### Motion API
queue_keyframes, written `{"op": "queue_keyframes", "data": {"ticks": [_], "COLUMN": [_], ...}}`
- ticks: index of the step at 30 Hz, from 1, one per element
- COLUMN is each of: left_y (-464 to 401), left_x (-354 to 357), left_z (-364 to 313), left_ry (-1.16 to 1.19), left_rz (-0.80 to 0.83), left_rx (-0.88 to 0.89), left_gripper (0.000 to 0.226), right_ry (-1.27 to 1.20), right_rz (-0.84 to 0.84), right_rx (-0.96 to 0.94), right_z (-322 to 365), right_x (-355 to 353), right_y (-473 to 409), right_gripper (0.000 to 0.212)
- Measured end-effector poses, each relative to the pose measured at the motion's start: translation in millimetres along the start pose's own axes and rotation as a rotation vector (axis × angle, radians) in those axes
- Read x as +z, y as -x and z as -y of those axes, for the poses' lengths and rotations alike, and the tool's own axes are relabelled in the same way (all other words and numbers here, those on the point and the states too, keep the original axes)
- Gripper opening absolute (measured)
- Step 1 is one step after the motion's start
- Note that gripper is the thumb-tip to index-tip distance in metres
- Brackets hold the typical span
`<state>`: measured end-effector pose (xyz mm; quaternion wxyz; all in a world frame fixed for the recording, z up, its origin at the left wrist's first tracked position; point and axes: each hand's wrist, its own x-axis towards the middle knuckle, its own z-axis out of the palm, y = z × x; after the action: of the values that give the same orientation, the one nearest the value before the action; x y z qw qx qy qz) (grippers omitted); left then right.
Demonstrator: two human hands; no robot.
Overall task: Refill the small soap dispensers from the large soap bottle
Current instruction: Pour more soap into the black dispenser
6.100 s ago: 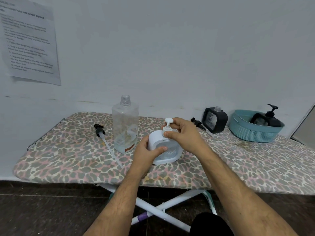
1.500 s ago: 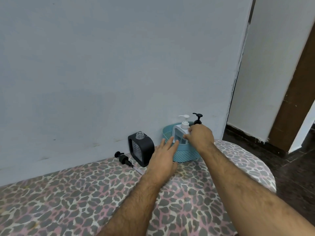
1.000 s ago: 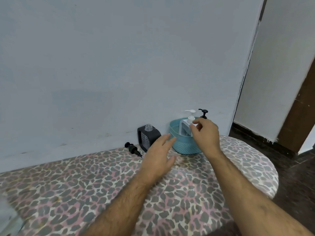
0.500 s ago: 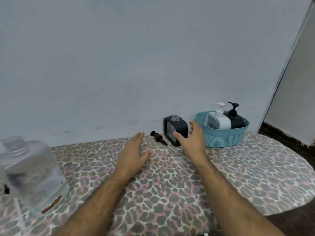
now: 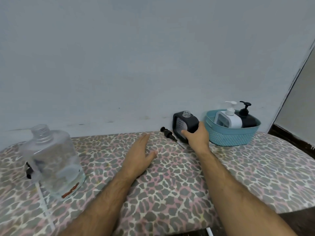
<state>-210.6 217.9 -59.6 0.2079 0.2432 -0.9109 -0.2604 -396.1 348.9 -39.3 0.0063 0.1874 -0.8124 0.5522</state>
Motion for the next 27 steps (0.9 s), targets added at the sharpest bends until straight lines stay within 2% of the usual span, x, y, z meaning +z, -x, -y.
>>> {"op": "queue_keyframes", "data": {"ticks": [6,17,27], "left_y": [23.9,93.0,155.9], "left_x": [-19.0,-54.1,-84.2], "left_z": [-5.5,4.5,20.0], "left_ry": [0.024,0.059,0.068], "left_rz": [-0.033,-0.092,-0.151], "left_rx": [0.005,-0.035,-0.035], "left_gripper": [0.075,0.074,0.073], "right_ry": [-0.124,-0.180,-0.199], "right_rz": [-0.019,0.213,0.292], "right_rx": [-0.103,-0.162,-0.188], "right_z": [22.7,44.2,51.8], "right_x": [-13.3,-10.9,6.7], "right_y": [43.3,146.8,198.3], "right_gripper": [0.039,0.049,0.050]}}
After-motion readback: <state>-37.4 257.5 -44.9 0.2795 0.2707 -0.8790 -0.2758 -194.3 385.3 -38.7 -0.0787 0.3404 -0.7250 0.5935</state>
